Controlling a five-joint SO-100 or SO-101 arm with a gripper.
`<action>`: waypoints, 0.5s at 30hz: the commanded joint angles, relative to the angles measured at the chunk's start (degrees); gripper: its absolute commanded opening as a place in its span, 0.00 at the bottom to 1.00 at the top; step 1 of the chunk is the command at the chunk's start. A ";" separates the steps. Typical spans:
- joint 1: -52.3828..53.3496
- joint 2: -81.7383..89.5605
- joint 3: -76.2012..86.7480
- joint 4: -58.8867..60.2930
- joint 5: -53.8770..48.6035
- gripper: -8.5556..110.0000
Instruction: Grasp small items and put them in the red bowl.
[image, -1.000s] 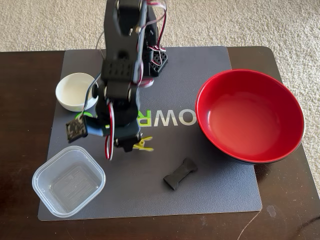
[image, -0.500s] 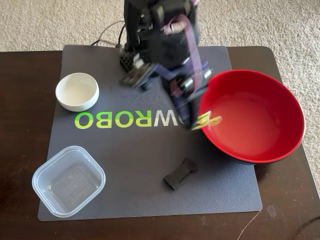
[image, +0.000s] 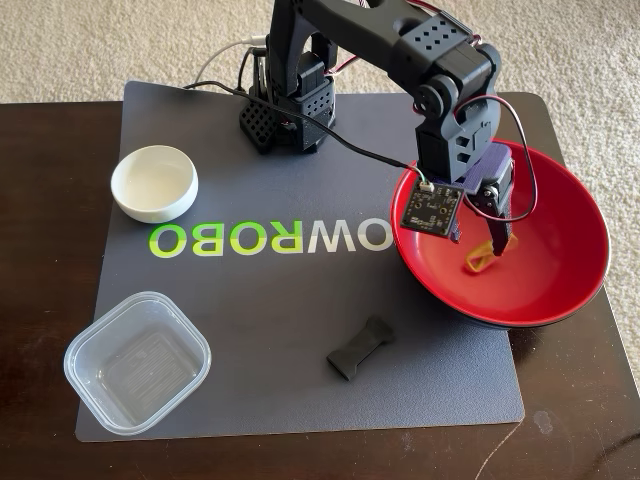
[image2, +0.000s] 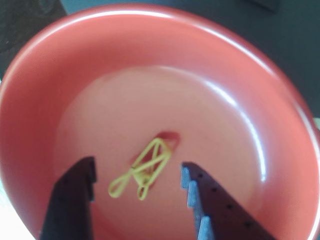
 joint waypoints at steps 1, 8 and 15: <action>7.38 8.26 -4.92 3.60 -3.16 0.29; 34.37 -1.41 -13.18 8.61 -2.81 0.29; 32.70 -19.07 -13.45 7.47 5.62 0.28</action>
